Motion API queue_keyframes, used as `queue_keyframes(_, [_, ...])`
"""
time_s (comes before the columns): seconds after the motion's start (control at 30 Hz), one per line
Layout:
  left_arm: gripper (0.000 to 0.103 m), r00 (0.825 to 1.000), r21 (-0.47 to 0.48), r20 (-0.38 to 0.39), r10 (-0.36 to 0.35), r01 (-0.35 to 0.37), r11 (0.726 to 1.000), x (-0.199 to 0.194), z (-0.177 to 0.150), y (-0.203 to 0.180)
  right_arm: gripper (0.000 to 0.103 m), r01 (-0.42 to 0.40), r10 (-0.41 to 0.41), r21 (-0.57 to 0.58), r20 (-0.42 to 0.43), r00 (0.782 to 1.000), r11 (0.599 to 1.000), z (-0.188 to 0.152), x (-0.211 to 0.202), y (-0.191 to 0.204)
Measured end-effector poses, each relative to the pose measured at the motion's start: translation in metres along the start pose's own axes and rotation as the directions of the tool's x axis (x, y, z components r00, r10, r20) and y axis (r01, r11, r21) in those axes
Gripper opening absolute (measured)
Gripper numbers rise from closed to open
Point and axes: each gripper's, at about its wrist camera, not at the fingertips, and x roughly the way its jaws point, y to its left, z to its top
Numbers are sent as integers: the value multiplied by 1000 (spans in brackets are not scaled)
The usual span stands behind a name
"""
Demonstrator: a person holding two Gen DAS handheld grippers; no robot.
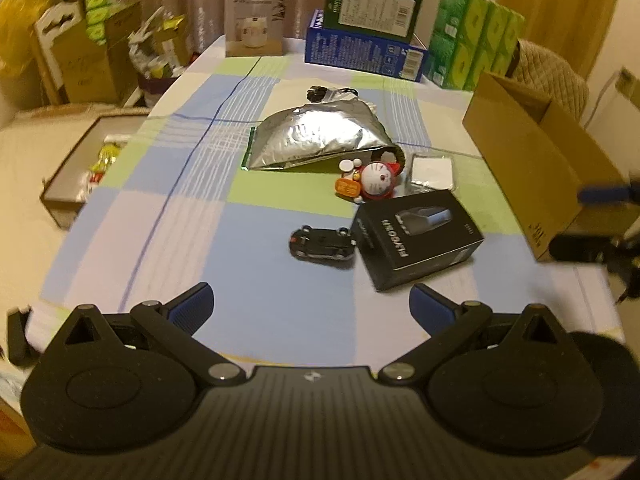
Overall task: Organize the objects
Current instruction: 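Grasp the black FLYCO box with the right tool while the left tool grasps the toy car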
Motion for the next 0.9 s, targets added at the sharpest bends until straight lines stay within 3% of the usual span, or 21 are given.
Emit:
queue_keyframes(0.13, [102, 1000, 114, -13, -14, 15, 993, 12, 6, 5, 101, -74, 69, -265, -32, 997, 962, 7, 21, 8])
queue_keyframes(0.27, [102, 997, 212, -55, -57, 67, 975, 30, 13, 11, 101, -167, 136, -390, -106, 985, 906, 11, 51, 7])
queue_keyframes(0.37, [102, 994, 310, -79, -74, 95, 946, 44, 19, 9, 101, -206, 147, -477, -160, 976, 854, 15, 73, 8])
queue_keyframes(0.5, [102, 988, 459, -115, -103, 145, 877, 62, 26, 2, 101, -245, 132, -584, -230, 964, 774, 15, 104, 10])
queue_keyframes(0.73, [102, 972, 654, -181, -148, 231, 720, 92, 30, -12, 101, -304, 111, -679, -313, 943, 668, 8, 145, 9])
queue_keyframes(0.9, [102, 963, 697, -229, -144, 265, 667, 113, 33, -13, 101, -362, 118, -680, -378, 918, 637, 8, 171, 11])
